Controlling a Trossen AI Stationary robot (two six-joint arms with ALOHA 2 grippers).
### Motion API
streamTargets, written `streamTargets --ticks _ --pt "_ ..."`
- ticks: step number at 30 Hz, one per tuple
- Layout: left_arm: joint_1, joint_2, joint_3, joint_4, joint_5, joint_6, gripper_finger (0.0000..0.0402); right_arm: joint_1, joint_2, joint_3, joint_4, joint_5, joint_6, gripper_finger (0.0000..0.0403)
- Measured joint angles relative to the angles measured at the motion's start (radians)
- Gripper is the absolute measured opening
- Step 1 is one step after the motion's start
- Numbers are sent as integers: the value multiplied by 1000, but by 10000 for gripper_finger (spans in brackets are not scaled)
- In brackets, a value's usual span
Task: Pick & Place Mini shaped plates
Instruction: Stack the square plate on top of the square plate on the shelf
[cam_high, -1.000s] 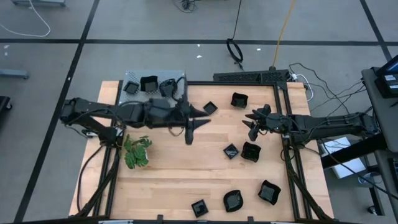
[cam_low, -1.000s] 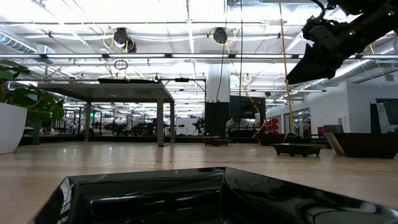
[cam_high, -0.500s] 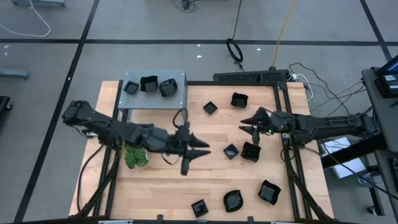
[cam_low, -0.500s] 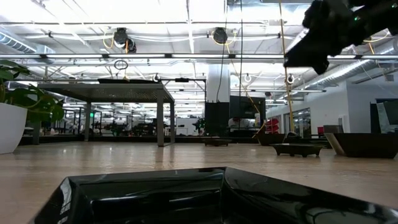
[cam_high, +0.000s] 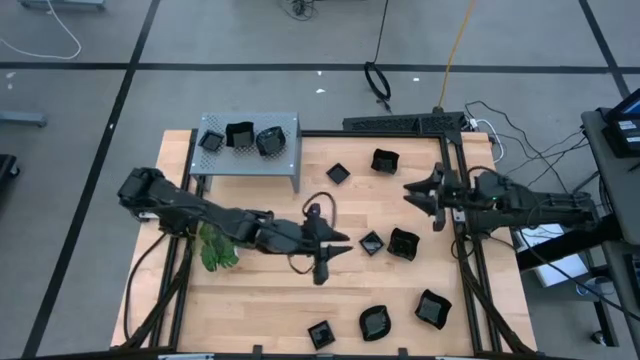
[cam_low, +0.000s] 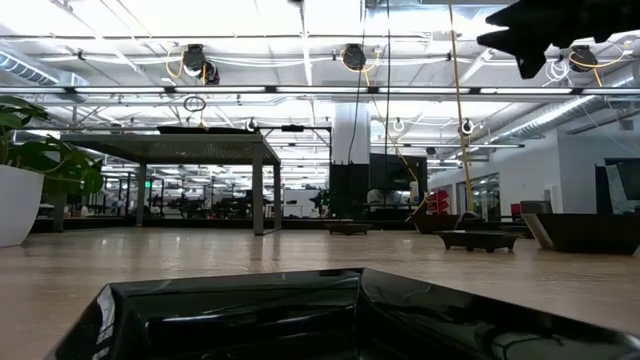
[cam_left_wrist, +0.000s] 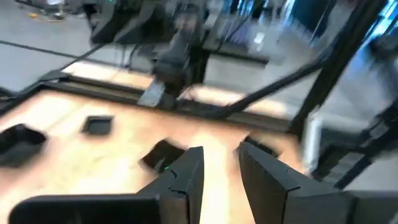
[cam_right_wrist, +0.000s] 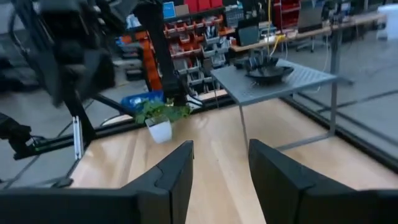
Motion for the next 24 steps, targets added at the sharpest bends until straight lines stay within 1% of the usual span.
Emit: streamTargets --ticks 1,3,6,10,12,15,18,21,24 --pt "6 13 -2 -14 6 40 108 0 -6 0 1 0 -15 141" --pt "33 60 0 19 26 128 108 0 -19 0 4 0 -47 141" --pt "65 126 -2 0 32 261 108 0 -23 0 8 1 -92 141" --pt "118 207 -2 10 41 392 108 0 -24 0 5 0 -115 141" --pt "147 246 -1 29 91 438 108 0 -23 0 5 0 -116 141" --pt "180 307 -1 51 193 443 108 0 -21 0 6 0 -116 141" --pt "194 351 -2 63 263 457 108 0 -17 0 6 0 -116 141" --pt "198 376 -2 63 298 532 108 0 -14 0 4 0 -116 141" --pt "198 391 -1 63 305 656 108 0 -13 0 3 0 -116 141"
